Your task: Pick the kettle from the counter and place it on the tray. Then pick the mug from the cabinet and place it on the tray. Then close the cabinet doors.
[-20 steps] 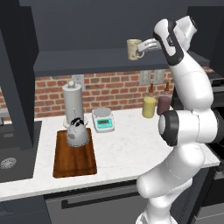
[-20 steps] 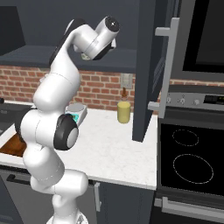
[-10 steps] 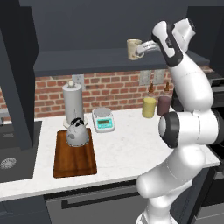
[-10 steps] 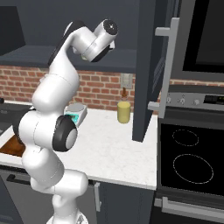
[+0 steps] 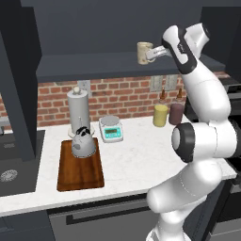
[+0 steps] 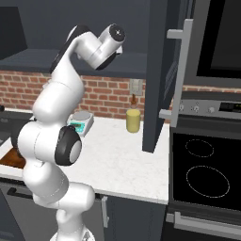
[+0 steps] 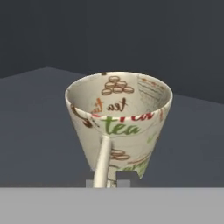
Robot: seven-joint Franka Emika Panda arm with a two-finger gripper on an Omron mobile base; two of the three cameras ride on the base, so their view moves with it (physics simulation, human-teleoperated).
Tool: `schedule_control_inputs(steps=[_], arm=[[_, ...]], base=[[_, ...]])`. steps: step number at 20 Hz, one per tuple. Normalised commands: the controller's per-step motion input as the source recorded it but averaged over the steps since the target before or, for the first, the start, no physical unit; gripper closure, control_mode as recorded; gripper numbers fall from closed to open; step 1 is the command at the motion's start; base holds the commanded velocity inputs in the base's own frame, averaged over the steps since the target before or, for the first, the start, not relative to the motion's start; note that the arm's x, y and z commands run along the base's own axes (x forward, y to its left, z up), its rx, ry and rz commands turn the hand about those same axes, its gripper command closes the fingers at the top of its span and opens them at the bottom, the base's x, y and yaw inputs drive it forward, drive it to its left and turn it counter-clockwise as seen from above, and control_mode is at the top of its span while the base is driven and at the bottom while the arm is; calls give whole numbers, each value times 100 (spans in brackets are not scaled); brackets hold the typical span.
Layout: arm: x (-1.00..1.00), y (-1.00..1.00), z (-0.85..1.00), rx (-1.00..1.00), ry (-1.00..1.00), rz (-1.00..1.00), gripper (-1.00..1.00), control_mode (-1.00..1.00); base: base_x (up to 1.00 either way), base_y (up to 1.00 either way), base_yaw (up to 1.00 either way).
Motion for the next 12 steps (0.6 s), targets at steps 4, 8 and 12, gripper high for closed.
schedule_control_inputs(steps=[4,8,12], arm=[[6,0,-10,-1,-3,0,100,-100],[-37,10,4,0,-2,1,100,-100],[-87,28,4,0,-1,4,100,-100]], base=[[0,0,0],[0,0,0],[0,0,0]])
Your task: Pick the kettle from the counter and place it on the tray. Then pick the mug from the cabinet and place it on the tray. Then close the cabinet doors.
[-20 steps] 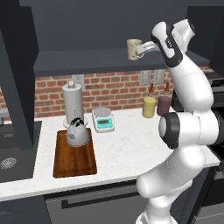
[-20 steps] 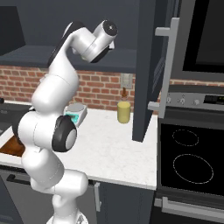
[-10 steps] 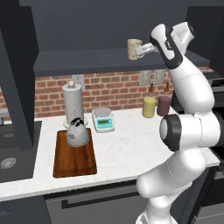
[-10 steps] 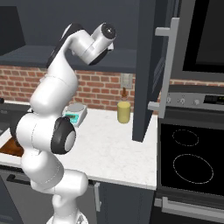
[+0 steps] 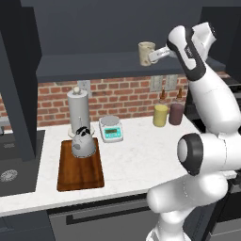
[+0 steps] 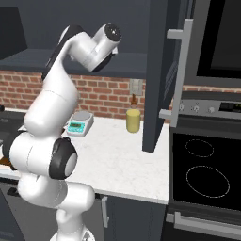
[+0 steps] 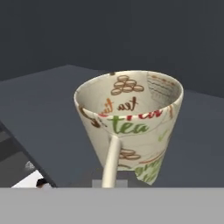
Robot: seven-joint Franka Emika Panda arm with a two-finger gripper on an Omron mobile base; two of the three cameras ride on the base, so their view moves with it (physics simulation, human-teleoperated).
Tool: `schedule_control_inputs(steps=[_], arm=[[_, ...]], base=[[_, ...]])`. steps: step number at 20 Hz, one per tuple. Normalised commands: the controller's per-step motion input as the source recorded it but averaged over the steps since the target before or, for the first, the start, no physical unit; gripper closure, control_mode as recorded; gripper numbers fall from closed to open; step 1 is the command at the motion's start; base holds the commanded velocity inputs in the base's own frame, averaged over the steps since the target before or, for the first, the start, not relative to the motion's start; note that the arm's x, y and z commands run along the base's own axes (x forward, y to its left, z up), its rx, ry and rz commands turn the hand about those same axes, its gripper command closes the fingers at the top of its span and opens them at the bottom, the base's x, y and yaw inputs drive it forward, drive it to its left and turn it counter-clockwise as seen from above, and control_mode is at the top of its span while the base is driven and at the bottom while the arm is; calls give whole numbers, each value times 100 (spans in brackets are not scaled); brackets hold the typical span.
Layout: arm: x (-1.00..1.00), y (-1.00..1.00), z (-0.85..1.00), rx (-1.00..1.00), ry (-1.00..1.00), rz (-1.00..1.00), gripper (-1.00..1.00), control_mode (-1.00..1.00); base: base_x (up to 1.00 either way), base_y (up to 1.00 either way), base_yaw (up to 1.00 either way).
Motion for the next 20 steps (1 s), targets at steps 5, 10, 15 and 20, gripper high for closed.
schedule_control_inputs(steps=[5,10,15,20], arm=[[-93,40,2,-2,0,3,100,-100],[-97,49,-1,-2,0,7,100,-100],[-100,49,-10,-4,-1,9,100,-100],[-91,51,-25,-7,0,8,100,-100]], base=[[0,0,0],[0,0,0],[0,0,0],[0,0,0]])
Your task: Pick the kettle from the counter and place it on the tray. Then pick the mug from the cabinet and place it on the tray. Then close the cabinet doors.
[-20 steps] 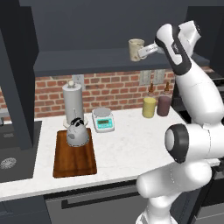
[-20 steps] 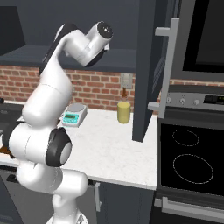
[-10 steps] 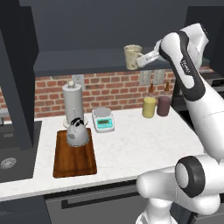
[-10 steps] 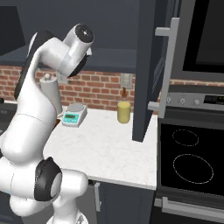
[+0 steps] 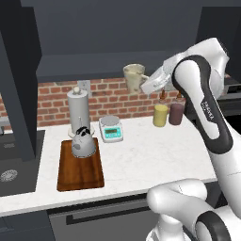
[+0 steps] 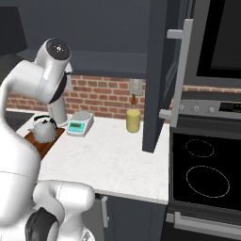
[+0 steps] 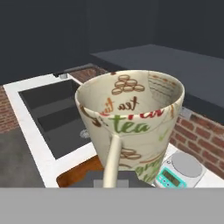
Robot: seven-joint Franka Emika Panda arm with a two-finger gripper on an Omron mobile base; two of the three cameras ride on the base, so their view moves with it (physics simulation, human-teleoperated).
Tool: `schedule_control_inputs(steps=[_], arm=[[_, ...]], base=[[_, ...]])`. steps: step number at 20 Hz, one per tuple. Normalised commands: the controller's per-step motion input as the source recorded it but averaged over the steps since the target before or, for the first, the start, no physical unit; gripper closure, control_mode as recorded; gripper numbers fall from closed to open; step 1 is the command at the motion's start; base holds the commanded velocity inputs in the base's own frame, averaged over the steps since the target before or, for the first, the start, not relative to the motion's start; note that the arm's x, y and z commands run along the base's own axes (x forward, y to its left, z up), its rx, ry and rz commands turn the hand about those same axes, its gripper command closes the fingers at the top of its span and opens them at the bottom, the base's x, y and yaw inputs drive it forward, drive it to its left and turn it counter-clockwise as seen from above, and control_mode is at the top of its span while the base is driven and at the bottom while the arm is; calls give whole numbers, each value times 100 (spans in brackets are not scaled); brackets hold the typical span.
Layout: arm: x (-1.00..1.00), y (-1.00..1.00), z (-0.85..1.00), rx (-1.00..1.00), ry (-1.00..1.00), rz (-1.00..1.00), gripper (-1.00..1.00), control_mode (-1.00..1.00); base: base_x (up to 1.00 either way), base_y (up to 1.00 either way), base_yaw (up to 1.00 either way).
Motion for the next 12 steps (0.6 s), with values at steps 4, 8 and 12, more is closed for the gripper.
schedule_control_inputs(steps=[4,8,12], arm=[[-78,52,-31,-6,0,7,100,-100],[-73,51,-36,-5,0,7,100,-100],[-60,43,-49,-5,0,7,100,-100]], base=[[0,0,0],[0,0,0],[0,0,0]])
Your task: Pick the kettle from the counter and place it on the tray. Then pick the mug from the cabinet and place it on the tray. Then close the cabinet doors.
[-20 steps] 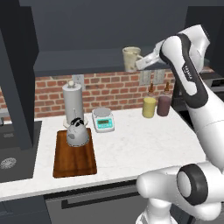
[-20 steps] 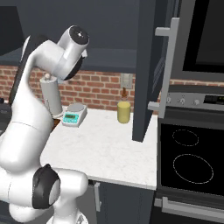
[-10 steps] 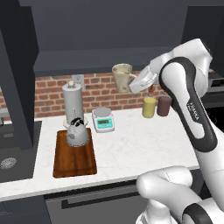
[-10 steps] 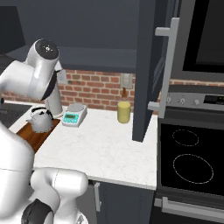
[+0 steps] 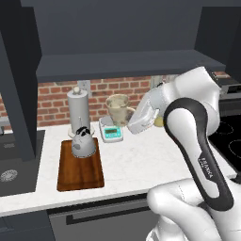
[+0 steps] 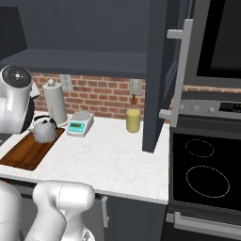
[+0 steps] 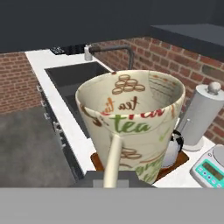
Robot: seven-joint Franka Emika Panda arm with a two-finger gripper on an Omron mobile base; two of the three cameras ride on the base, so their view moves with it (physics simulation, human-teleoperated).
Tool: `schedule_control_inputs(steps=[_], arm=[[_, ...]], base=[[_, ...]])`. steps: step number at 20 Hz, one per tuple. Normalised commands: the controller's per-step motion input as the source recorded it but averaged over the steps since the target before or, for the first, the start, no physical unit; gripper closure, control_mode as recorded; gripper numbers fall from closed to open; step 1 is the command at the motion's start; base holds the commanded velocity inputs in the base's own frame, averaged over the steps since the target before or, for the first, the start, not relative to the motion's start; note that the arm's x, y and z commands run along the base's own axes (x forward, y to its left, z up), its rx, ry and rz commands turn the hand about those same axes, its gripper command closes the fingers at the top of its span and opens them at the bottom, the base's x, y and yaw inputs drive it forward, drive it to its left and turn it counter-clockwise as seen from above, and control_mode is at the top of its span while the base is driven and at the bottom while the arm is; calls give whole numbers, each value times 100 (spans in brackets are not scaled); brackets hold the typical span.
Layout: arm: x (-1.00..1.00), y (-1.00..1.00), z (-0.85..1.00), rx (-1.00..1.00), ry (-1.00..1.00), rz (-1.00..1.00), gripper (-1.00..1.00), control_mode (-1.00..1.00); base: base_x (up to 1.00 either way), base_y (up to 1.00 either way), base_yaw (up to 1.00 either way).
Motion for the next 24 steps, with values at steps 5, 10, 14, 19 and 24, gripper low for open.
schedule_control_inputs(steps=[5,10,14,19,24], arm=[[-30,21,-61,-1,0,10,100,-100],[-8,21,-74,0,0,12,100,-100],[23,16,-66,0,11,5,100,-100],[38,29,-57,0,13,2,100,-100],[43,30,-49,0,17,3,100,-100]], base=[[0,0,0],[0,0,0],[0,0,0],[0,0,0],[0,0,0]])
